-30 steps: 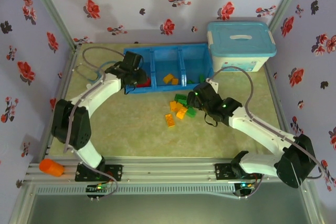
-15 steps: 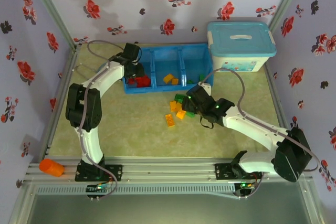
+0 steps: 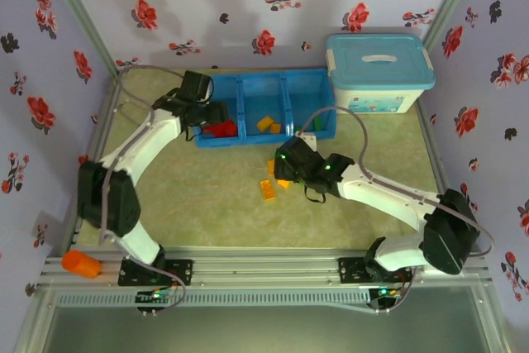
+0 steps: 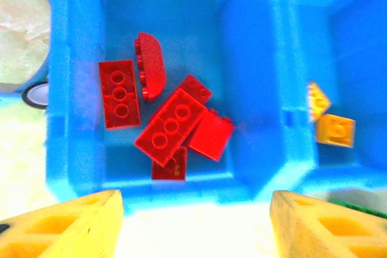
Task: Sort the legos into containers by color
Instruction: Place the lego in the container, then pick up the lego from the center of the table.
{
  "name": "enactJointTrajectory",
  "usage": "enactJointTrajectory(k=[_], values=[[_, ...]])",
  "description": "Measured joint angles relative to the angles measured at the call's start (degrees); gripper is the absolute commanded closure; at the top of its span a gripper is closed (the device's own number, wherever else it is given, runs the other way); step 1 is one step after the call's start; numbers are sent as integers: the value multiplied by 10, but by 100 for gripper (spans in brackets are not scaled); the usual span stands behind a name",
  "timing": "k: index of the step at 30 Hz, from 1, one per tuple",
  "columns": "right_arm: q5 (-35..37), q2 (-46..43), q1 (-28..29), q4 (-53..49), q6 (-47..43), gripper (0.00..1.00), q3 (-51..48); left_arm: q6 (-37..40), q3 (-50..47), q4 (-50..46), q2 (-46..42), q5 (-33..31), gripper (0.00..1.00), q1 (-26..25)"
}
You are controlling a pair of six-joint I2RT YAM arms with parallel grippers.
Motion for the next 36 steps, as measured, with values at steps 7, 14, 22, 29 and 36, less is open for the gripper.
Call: enactJointTrajectory(k=[7, 14, 22, 29, 36], values=[[-33, 118, 26, -8, -18, 23, 59, -22, -155, 30, -169, -1, 36, -24], [-49, 233, 50, -21, -23, 29, 119, -51, -291, 16, -289, -5, 37, -45], [-51, 317, 57, -50, -19, 46, 161, -79, -365, -1, -378, -10, 39, -47], [-49, 323, 64, -64, -11, 73, 165, -89, -374, -12, -387, -12, 41, -47], [-30, 322, 62, -111, -29, 76, 243, -90, -375, -16, -396, -16, 42, -55]])
